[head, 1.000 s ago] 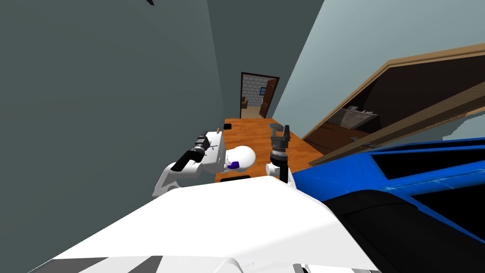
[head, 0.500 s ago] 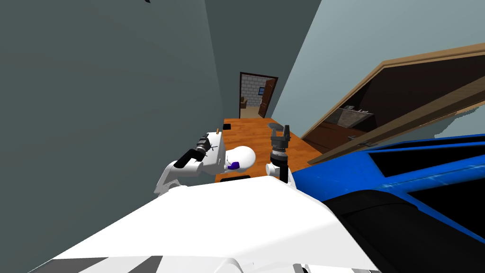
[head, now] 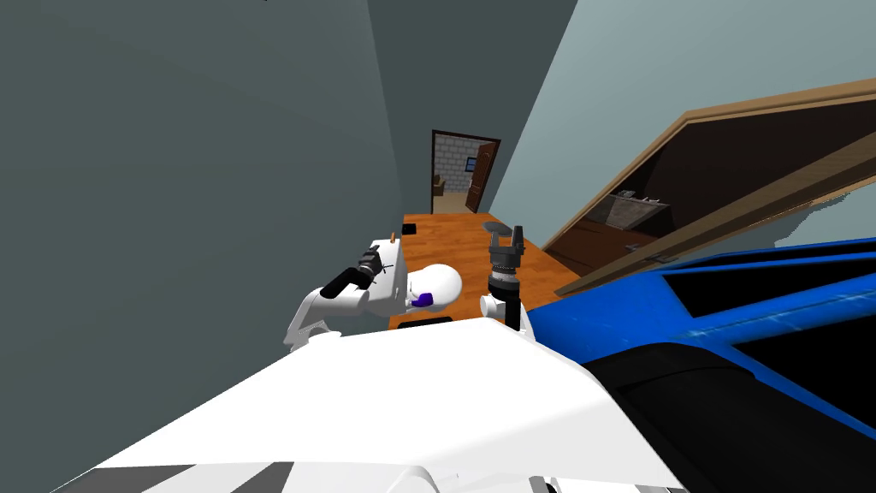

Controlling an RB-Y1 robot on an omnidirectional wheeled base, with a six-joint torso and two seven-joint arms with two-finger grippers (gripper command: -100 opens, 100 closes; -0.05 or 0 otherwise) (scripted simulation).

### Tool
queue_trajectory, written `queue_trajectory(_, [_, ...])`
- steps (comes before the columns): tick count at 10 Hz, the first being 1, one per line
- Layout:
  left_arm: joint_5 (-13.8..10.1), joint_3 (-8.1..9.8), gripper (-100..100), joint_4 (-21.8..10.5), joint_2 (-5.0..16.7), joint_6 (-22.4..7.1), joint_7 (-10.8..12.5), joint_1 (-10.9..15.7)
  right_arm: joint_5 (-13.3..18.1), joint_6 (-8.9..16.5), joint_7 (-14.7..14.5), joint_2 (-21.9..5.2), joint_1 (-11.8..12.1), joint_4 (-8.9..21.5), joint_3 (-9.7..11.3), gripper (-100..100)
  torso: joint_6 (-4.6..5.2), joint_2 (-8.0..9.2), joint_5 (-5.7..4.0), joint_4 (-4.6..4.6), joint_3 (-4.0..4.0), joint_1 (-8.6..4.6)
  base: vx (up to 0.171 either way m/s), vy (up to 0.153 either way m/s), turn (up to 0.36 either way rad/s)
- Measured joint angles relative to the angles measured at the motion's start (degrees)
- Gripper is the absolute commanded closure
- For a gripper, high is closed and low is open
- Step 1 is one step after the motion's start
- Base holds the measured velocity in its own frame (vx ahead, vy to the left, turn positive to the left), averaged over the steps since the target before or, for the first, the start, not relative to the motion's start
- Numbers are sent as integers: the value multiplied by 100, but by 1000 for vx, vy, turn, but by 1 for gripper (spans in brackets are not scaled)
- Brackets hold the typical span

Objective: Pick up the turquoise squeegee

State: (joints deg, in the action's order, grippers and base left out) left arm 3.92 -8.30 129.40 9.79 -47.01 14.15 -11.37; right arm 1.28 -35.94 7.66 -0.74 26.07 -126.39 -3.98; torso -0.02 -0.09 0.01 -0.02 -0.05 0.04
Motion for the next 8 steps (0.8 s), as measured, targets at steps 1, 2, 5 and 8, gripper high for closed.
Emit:
queue_trajectory(1, [-30, 10, -100, -13, 23, -178, 24, 42, 0, 0, 0, 0, 0, 0, 0, 0, -2, 1, 1, 0, 0, 3, 20, 35, -40])
queue_trajectory(2, [-36, -6, -100, -24, 27, -348, 61, 70, 0, 0, 0, 0, 0, 0, 0, 0, -1, 0, 1, 0, 0, 6, 19, 29, -28])
queue_trajectory(5, [-41, -29, -100, -103, 27, -743, 127, 152, 0, 0, 0, 0, 0, 0, 0, 0, -1, 2, 0, 0, 1, 1, 15, 17, -19])
queue_trajectory(8, [-59, -35, -100, -157, 31, -1125, 193, 260, 0, 0, 0, 0, 0, 0, 0, 0, -1, 1, 0, 0, 0, 0, 15, 17, -22])
